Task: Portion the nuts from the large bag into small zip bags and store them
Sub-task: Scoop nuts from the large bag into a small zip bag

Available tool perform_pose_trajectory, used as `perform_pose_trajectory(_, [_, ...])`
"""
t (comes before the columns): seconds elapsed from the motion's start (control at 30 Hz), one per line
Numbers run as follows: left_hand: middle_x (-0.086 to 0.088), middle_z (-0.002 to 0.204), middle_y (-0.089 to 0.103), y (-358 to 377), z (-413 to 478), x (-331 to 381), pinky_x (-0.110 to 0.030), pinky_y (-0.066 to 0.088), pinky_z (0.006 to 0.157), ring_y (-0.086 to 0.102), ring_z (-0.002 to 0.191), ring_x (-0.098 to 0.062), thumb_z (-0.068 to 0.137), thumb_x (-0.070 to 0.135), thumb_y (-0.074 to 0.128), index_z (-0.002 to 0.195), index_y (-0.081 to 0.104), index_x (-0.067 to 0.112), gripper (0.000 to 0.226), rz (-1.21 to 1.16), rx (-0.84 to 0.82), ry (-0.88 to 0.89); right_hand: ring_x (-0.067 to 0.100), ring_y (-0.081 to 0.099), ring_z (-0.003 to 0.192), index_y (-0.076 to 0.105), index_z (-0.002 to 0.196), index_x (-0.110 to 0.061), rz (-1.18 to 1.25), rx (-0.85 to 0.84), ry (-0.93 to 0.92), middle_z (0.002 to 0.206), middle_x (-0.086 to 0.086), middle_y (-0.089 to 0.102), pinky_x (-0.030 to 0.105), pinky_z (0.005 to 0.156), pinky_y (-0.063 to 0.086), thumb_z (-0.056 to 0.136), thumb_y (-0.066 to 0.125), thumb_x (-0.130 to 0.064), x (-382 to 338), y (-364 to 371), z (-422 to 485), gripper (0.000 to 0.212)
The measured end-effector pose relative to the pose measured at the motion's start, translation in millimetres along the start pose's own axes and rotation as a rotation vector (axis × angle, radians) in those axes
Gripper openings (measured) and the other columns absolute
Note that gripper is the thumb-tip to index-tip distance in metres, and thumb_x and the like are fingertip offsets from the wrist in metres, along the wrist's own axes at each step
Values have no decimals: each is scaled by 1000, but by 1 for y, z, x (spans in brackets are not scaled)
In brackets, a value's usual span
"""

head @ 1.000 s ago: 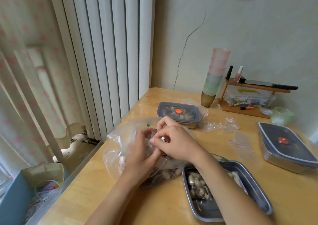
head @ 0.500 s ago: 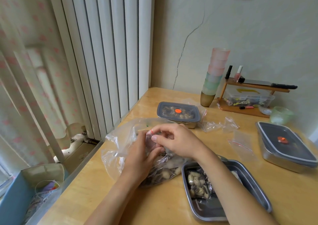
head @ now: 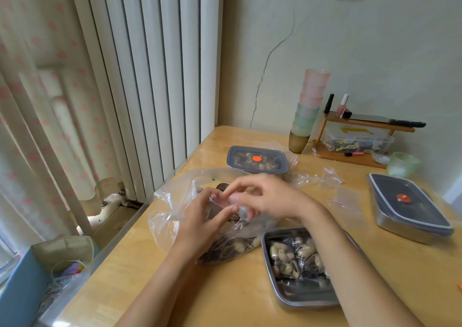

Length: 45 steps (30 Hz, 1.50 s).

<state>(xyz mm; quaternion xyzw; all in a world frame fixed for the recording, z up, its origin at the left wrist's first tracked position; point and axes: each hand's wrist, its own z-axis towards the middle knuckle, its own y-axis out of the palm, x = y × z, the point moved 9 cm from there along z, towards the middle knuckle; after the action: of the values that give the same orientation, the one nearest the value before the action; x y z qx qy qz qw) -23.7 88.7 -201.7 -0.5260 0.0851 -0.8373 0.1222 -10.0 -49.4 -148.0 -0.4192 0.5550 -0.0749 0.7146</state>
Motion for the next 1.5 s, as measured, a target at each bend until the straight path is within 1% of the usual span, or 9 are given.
perform_pose_trajectory(0.13, [8, 87, 72, -2, 1, -9, -14, 50, 69, 69, 82, -6, 85, 28, 83, 97, 64, 20, 24, -13, 35, -31, 20, 65, 68, 69, 92, -19, -327, 224, 309, 82, -3, 68, 28, 70, 55, 104, 56, -42, 51, -63, -22, 28])
perform_pose_trajectory(0.3, [13, 89, 71, -2, 1, -11, -18, 54, 69, 69, 82, -6, 87, 26, 81, 100, 62, 19, 24, -26, 64, -51, 8, 39, 62, 42, 71, -28, -586, -196, 720, 73, -11, 41, 24, 59, 32, 101, 57, -53, 104, -56, -59, 41])
perform_pose_trajectory(0.43, [8, 88, 68, -7, -1, -10, -24, 56, 70, 68, 82, -5, 88, 25, 81, 106, 57, 24, 30, 3, 119, -77, 15, 48, 68, 55, 75, -21, -418, -182, 642, 72, -7, 54, 28, 69, 40, 99, 64, -45, 100, -55, -59, 35])
perform_pose_trajectory(0.67, [-8, 106, 65, -26, 1, -9, -36, 48, 75, 59, 85, -22, 101, 26, 60, 143, 42, 14, 48, 238, 103, -379, 14, 64, 59, 71, 97, -4, 92, 351, 483, 80, 11, 75, 22, 53, 51, 93, 74, -9, 55, -96, -54, 7])
perform_pose_trajectory(0.83, [-6, 104, 54, -41, 10, -12, -26, 33, 60, 45, 74, -18, 100, 8, 49, 122, 45, 8, 22, 667, -28, -430, 17, 72, 71, 69, 106, -6, 424, 585, 269, 90, 13, 76, 27, 70, 62, 96, 73, -18, 25, -80, -38, 16])
perform_pose_trajectory(1.0, [-18, 127, 55, -42, 16, -8, -35, 46, 73, 53, 93, -28, 102, 4, 40, 139, 40, 2, 38, 854, -196, -349, 10, 72, 63, 69, 95, -12, -8, 571, 176, 82, -1, 74, 32, 71, 63, 108, 51, -32, 10, -37, -16, 30])
perform_pose_trajectory(1.17, [-7, 114, 61, -36, 17, -1, -27, 53, 81, 55, 87, -17, 95, 17, 67, 109, 56, 11, 18, 1027, -426, -218, 18, 67, 62, 64, 77, -7, -249, 617, -24, 69, 4, 68, 43, 68, 55, 110, 43, -27, -17, -38, -20, 44])
perform_pose_trajectory(1.33, [4, 117, 71, -4, -7, 19, -22, 45, 72, 61, 96, -12, 86, 44, 79, 112, 66, 22, 37, 816, -855, -160, 19, 54, 56, 45, 68, -26, -494, 566, -88, 56, -8, 50, 39, 57, 44, 110, 39, -31, -39, -37, -23, 43])
perform_pose_trajectory(1.5, [3, 122, 70, 0, -24, 17, -31, 48, 81, 62, 106, -19, 75, 47, 88, 123, 64, 19, 60, 996, -1039, -189, 21, 52, 65, 32, 66, -33, -555, 488, -85, 62, -12, 45, 38, 64, 45, 111, 36, -35, -55, -30, -23, 45])
